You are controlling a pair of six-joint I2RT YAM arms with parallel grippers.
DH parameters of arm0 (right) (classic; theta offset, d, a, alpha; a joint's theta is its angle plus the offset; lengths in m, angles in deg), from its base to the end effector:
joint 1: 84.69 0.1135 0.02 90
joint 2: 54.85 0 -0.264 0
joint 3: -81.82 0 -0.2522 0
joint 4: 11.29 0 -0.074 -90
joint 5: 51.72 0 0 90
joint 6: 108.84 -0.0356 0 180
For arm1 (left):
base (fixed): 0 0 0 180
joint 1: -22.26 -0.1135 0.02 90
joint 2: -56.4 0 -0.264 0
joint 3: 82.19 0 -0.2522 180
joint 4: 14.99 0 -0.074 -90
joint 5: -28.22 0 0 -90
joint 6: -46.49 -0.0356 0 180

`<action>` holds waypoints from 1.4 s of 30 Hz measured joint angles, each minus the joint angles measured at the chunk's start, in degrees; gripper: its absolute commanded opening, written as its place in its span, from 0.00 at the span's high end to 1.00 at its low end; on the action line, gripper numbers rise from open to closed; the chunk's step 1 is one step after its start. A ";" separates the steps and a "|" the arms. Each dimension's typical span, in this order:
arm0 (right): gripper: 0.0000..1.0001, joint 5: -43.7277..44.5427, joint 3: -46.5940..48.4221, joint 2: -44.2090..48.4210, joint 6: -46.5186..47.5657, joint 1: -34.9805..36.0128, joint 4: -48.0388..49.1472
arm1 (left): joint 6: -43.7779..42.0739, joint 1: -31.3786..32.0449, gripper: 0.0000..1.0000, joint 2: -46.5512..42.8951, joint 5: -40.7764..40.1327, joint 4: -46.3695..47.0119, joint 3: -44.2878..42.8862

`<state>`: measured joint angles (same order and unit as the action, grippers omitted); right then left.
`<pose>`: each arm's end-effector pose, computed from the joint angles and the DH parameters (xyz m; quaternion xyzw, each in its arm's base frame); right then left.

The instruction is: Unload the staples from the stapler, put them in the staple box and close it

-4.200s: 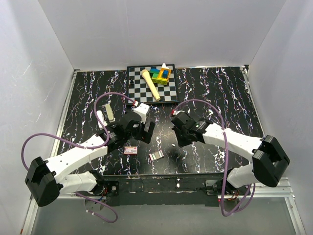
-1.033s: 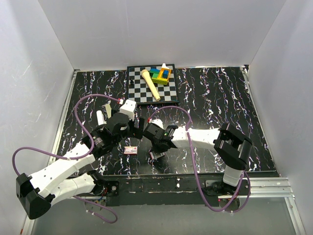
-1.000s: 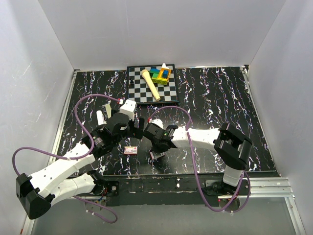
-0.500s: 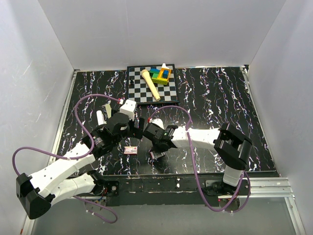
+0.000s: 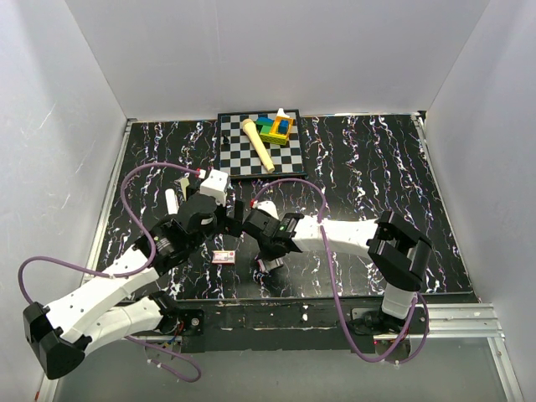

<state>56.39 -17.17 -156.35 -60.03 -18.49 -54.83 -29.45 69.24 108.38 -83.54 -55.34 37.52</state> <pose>0.1538 0.3214 0.1870 -0.1738 0.9471 0.0880 0.2550 0.1445 -0.1355 0.3011 0.1557 0.8498 -0.0994 0.4937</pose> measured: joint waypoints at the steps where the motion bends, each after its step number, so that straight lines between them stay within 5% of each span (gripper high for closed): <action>1: 0.81 -0.02 0.33 0.00 0.04 0.09 0.00 | 0.00 0.00 0.02 -0.44 -0.24 0.00 0.02; 34: 0.81 2.78 1.22 5.57 0.48 3.04 1.44 | -0.22 -1.68 0.02 -2.14 -4.28 -0.13 0.09; 42: 0.80 3.19 1.22 5.55 0.48 2.89 1.42 | -1.42 -10.95 0.02 -3.63 -2.71 -0.04 0.09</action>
<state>59.58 -15.95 -150.80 -59.54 -15.61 -53.41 -30.87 58.29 104.76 -86.25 -55.39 37.61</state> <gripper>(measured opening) 0.195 0.981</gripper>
